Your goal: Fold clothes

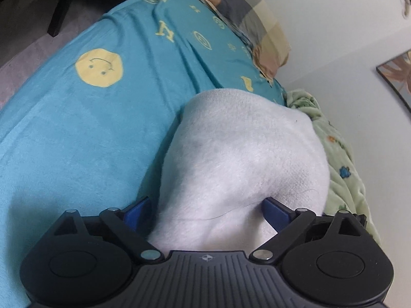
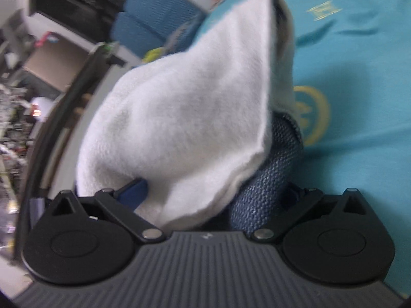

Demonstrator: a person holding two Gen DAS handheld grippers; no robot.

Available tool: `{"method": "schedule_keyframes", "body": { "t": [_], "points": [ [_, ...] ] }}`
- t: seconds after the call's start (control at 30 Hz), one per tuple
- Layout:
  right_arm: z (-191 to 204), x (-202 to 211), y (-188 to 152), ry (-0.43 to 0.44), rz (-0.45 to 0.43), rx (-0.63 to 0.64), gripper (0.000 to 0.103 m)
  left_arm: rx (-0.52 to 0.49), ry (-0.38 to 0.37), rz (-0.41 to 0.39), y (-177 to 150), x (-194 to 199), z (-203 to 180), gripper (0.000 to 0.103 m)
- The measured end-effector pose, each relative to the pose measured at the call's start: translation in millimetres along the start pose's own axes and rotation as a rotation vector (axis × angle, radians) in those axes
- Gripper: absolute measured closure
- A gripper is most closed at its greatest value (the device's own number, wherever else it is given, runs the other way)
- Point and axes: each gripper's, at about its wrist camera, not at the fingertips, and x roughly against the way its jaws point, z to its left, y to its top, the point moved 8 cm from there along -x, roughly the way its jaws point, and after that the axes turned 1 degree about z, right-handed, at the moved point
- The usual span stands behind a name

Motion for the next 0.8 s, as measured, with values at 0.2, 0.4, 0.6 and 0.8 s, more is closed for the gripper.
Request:
{"method": "schedule_keyframes", "body": {
  "t": [0.2,0.4,0.6,0.8],
  "points": [
    [19,-34,1,0.136,0.018,0.016,0.0,0.106,-0.025,-0.027,7,1,20,0.015],
    [45,-33,2,0.149,-0.002,0.027,0.038,0.156,-0.058,-0.066,14,13,19,0.061],
    [76,-9,16,0.132,-0.089,-0.012,0.071,0.118,-0.104,-0.122,24,43,-19,0.08],
    [114,55,33,0.213,-0.237,-0.055,0.073,0.08,-0.149,-0.178,33,74,-56,0.084]
  ]
}}
